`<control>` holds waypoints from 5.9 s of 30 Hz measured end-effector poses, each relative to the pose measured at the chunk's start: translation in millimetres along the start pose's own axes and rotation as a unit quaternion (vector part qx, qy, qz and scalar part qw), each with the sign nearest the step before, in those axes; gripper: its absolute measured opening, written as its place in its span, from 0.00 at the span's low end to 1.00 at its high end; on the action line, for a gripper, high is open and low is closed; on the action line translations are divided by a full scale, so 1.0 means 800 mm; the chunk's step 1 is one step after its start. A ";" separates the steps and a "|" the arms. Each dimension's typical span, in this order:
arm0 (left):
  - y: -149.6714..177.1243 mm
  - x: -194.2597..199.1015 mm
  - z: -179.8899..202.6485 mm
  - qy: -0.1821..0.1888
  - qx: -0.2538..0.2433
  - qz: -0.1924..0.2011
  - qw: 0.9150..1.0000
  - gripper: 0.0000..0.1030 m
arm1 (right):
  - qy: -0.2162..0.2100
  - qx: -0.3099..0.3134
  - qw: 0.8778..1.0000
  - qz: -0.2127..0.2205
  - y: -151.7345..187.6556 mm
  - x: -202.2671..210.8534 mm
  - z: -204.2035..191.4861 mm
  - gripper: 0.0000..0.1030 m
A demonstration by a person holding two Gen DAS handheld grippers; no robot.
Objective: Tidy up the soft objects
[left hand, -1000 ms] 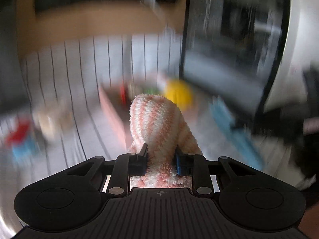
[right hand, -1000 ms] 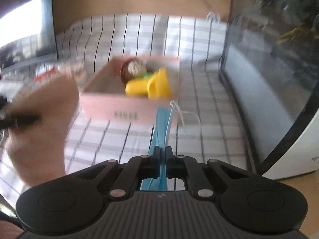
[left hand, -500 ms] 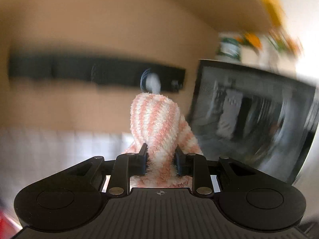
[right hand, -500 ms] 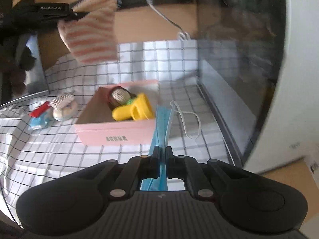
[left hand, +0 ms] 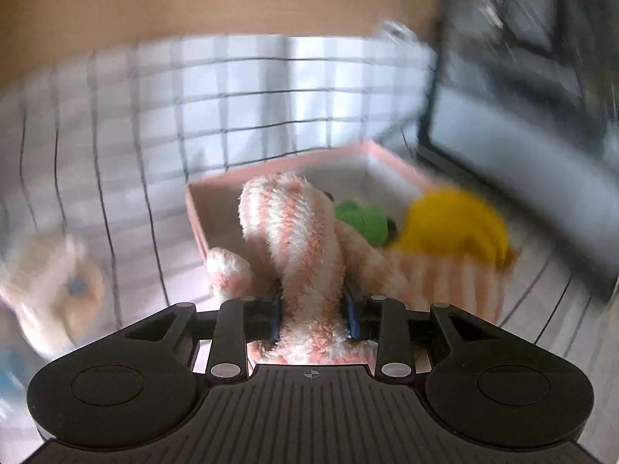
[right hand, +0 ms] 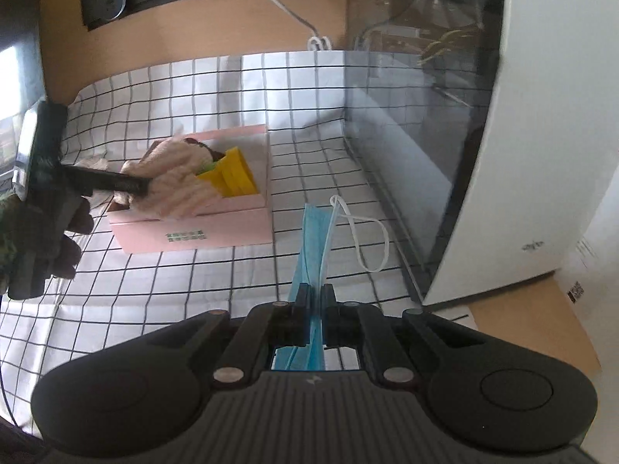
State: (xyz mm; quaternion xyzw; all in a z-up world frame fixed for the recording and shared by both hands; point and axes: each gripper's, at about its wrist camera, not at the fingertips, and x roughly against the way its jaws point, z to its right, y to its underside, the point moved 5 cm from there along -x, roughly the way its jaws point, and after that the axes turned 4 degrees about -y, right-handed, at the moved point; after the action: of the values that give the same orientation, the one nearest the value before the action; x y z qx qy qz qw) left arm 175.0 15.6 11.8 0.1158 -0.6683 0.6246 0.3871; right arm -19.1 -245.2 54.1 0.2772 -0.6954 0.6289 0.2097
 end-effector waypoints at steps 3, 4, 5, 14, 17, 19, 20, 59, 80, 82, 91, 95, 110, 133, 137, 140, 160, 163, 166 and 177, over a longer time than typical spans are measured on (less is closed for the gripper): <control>0.013 0.003 0.023 -0.042 -0.098 0.000 0.994 0.34 | -0.013 0.010 1.000 -0.007 -0.004 -0.011 -0.010 0.05; 0.010 -0.002 0.027 -0.042 -0.101 -0.006 0.994 0.36 | -0.015 0.016 1.000 -0.008 -0.005 -0.014 -0.014 0.05; 0.005 -0.007 0.029 -0.038 -0.096 -0.012 0.995 0.37 | -0.020 0.018 1.000 -0.007 -0.008 -0.017 -0.017 0.05; -0.041 0.020 0.008 0.002 -0.025 -0.015 1.000 0.37 | -0.036 0.029 0.999 -0.008 -0.013 -0.030 -0.025 0.05; -0.059 0.051 0.002 0.009 -0.014 0.019 1.000 0.37 | -0.039 0.028 0.999 -0.010 -0.010 -0.033 -0.025 0.05; -0.067 0.063 0.003 0.021 -0.012 0.030 0.999 0.37 | -0.044 0.027 0.999 -0.009 -0.011 -0.035 -0.025 0.05; -0.068 0.065 0.005 0.031 -0.010 0.029 0.999 0.37 | -0.045 0.027 0.999 -0.009 -0.012 -0.036 -0.025 0.05; 0.006 0.092 0.018 0.057 0.095 -0.003 0.994 0.19 | -0.114 0.082 0.988 0.070 -0.129 -0.050 -0.065 0.05; 0.194 0.229 -0.117 -0.045 0.281 -0.037 0.958 0.18 | -0.137 0.088 0.979 -0.120 -0.176 -0.338 -0.207 0.04; 0.202 0.228 -0.131 -0.047 0.288 -0.038 0.956 0.18 | -0.112 0.127 0.979 -0.115 -0.176 -0.342 -0.221 0.05; 0.181 0.213 -0.142 0.004 0.256 -0.012 0.967 0.18 | -0.105 0.136 0.980 -0.100 -0.200 -0.263 -0.215 0.54; 0.177 0.214 -0.152 0.014 0.259 0.002 0.966 0.18 | -0.106 0.195 0.975 -0.022 -0.214 -0.198 -0.255 0.67; 0.240 0.318 -0.234 -0.111 0.316 0.015 0.942 0.18 | -0.203 0.164 0.965 0.025 -0.144 -0.274 -0.568 0.83; 0.241 0.291 -0.256 -0.057 0.337 0.019 0.940 0.18 | -0.280 0.262 0.914 -0.135 0.029 -0.138 -0.428 0.75; 0.214 0.255 -0.237 -0.025 0.319 0.001 0.947 0.19 | -0.282 0.255 0.920 -0.098 0.009 -0.104 -0.401 0.75; 0.205 0.239 -0.231 -0.036 0.312 -0.011 0.949 0.18 | -0.291 0.212 0.931 -0.063 -0.041 -0.097 -0.392 0.85; 0.220 0.280 -0.251 -0.160 0.310 -0.045 0.936 0.18 | -0.211 0.251 0.935 -0.131 -0.109 -0.308 -0.536 0.47; 0.221 0.279 -0.249 -0.160 0.312 -0.046 0.935 0.18 | -0.225 0.264 0.928 -0.139 -0.102 -0.286 -0.518 0.28; 0.217 0.274 -0.240 -0.154 0.308 -0.047 0.938 0.18 | -0.218 0.280 0.923 -0.150 -0.081 -0.262 -0.485 0.02; 0.198 0.242 -0.197 -0.102 0.302 -0.048 0.947 0.19 | -0.220 0.299 0.920 -0.125 -0.056 -0.210 -0.395 0.64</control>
State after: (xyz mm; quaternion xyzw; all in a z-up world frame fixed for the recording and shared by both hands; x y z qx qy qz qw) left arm 2.1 255.5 9.7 0.3220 -0.4780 0.7626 0.2936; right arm 119.3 85.9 19.1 0.5434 -0.4630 0.6993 0.0357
